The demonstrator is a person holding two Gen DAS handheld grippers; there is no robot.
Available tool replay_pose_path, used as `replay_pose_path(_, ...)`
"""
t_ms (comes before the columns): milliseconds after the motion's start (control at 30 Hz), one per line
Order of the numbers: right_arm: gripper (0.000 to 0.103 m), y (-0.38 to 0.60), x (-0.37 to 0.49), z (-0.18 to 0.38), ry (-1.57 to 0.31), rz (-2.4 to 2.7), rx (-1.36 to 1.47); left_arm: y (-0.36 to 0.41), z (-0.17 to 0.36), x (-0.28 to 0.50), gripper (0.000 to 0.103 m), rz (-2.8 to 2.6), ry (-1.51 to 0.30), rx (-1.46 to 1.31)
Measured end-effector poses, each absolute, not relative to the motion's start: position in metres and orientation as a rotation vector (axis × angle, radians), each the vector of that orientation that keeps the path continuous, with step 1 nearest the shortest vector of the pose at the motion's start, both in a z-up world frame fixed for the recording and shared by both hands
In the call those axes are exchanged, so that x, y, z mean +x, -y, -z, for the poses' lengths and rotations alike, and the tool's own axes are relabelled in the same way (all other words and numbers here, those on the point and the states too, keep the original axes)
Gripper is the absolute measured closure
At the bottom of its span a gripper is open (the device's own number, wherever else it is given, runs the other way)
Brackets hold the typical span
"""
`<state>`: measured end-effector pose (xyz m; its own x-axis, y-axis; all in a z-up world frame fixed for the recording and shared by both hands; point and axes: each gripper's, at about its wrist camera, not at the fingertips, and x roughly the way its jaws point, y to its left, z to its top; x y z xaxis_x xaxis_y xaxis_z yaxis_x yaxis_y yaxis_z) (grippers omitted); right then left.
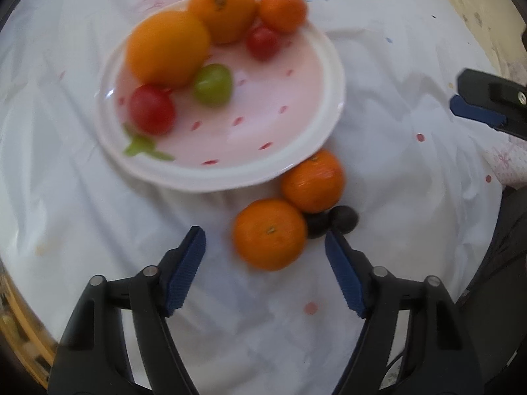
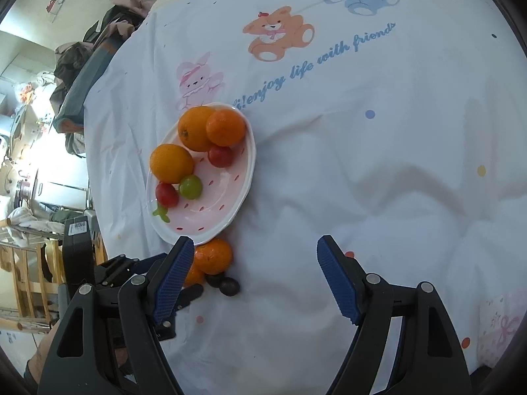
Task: Organize fruits
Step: 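Grasp a loose mandarin beside the plate with the left gripper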
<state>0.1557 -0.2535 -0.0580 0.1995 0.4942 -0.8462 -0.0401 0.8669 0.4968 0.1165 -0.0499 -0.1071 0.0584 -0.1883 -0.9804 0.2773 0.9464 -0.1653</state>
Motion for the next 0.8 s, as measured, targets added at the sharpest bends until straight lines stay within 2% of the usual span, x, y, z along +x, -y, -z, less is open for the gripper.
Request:
replay_pose_path(100, 0.023, 0.254, 0.157, 0.060, -1.328, -0.383, 0.405, 0.056, 0.110, 0.119, 0.047, 0.368, -1.482, 0.089)
replay_pose_path(133, 0.023, 0.254, 0.157, 0.061, -1.332, -0.384, 0.406, 0.056, 0.112, 0.119, 0.055, 0.366, -1.487, 0.090)
replay_pose_path(200, 0.023, 0.252, 0.159, 0.062, -1.337, -0.391, 0.403, 0.056, 0.111, 0.121, 0.062, 0.349, -1.486, 0.102)
replay_pose_path(433, 0.023, 0.244, 0.161, 0.062, -1.339, -0.411, 0.389, 0.041, 0.084, 0.110, 0.063, 0.256, -1.499, 0.068)
replay_pose_path(667, 0.023, 0.221, 0.156, 0.069, -1.372, -0.457, 0.338, -0.004, 0.027, 0.080, 0.063, 0.025, -1.363, -0.145)
replay_pose_path(800, 0.023, 0.202, 0.150, 0.078, -1.411, -0.509, 0.305, -0.027, 0.028, 0.071, 0.063, -0.035, -1.292, -0.159)
